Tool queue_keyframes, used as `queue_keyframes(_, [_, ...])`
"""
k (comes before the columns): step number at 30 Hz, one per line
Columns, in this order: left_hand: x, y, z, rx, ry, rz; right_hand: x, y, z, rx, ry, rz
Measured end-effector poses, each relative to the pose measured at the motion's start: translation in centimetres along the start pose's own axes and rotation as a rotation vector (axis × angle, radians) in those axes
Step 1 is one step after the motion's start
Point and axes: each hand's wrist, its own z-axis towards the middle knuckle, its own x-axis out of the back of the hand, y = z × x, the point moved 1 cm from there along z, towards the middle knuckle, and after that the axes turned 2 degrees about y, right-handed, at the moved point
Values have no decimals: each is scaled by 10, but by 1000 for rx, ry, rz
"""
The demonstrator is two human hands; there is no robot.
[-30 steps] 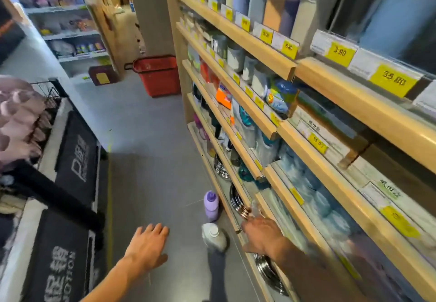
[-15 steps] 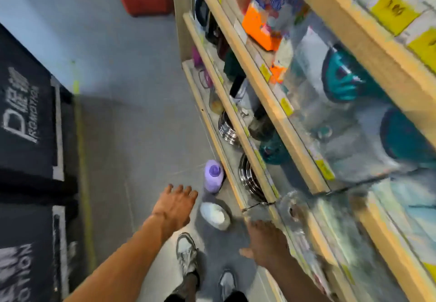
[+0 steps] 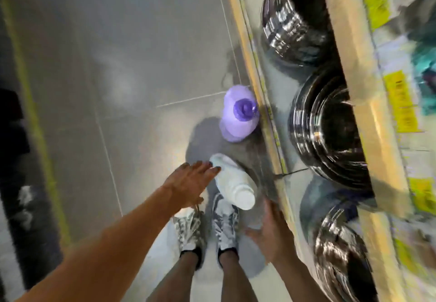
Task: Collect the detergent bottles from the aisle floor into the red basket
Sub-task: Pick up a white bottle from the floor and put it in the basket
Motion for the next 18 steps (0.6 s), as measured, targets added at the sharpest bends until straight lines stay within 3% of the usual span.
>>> queue_keyframes(8, [-56, -8, 86, -228, 257, -229, -57, 4, 68, 118, 295, 195])
queue_keyframes(12, [-64, -13, 91, -282, 288, -106, -58, 6, 74, 160, 253, 153])
queue_keyframes(18, [-56, -14, 44, -145, 245, -68, -39, -15, 73, 260, 111, 167])
